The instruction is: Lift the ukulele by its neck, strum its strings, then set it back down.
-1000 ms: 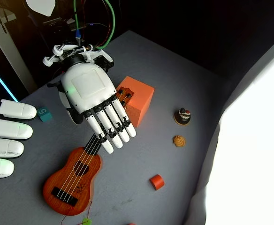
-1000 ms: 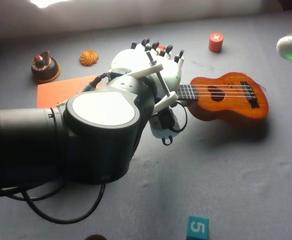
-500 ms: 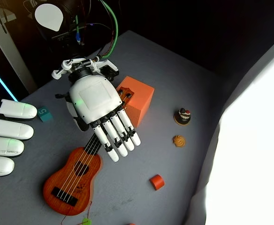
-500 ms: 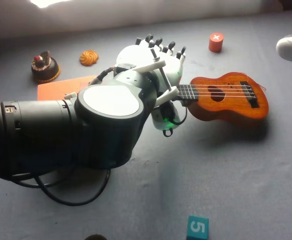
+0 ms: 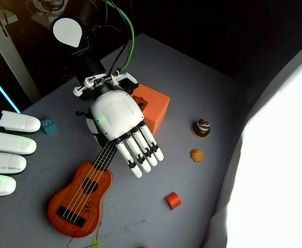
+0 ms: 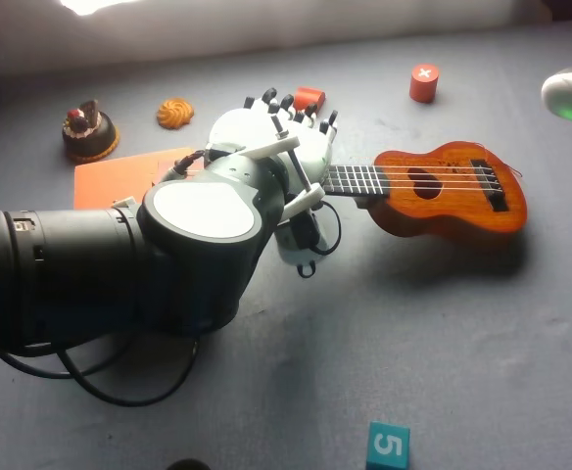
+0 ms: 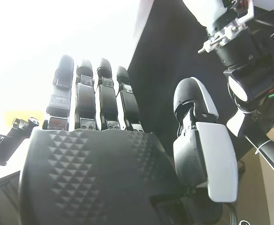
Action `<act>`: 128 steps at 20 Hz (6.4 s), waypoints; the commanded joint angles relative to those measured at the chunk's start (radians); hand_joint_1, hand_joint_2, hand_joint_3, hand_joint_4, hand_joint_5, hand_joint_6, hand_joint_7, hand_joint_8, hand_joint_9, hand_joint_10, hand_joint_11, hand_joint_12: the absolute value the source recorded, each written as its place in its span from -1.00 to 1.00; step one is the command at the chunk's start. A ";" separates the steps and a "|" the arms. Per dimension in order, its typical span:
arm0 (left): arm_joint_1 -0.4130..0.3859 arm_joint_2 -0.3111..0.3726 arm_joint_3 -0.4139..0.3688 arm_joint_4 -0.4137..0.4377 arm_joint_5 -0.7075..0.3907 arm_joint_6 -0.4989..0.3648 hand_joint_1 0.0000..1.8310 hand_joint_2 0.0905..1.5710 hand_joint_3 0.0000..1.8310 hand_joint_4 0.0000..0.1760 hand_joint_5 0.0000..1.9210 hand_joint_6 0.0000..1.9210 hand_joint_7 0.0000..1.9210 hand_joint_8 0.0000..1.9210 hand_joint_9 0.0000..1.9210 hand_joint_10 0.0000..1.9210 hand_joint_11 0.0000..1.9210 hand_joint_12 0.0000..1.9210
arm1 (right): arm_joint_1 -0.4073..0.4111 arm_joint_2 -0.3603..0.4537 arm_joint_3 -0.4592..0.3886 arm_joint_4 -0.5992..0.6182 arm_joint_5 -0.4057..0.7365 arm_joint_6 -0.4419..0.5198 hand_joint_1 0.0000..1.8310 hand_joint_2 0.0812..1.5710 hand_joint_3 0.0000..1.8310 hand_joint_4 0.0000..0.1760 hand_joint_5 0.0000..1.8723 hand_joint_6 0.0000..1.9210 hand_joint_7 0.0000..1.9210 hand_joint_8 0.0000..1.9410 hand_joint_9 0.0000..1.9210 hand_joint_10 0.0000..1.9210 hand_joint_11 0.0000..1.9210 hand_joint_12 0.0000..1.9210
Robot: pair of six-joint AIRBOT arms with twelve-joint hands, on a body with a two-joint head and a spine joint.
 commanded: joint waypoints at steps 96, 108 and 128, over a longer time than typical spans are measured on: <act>-0.311 0.193 -0.172 -0.291 -0.105 0.211 0.54 0.60 -0.99 0.67 0.37 1.00 0.50 1.00 0.65 1.00 0.69 1.00 | 0.039 -0.166 0.070 -0.393 -0.245 0.690 -0.67 0.61 -1.00 -1.00 -0.76 -0.99 -0.73 -1.00 -0.77 -0.99 -1.00 -0.39; -0.314 0.193 -0.173 -0.292 -0.105 0.211 0.54 0.60 -1.00 0.70 0.36 1.00 0.51 1.00 0.64 1.00 0.69 1.00 | 0.044 -0.122 0.025 -0.393 -0.267 0.725 -0.73 0.63 -1.00 -1.00 -0.67 -0.97 -0.71 -0.99 -0.76 -0.99 -1.00 -0.20; -0.273 0.163 -0.177 -0.164 -0.102 0.020 0.54 0.60 -1.00 0.74 0.36 1.00 0.50 1.00 0.63 1.00 0.68 1.00 | 0.071 0.022 0.108 -0.393 -0.164 0.620 -0.73 0.64 -1.00 -1.00 -0.66 -0.99 -0.71 -1.00 -0.76 -0.99 -1.00 -0.25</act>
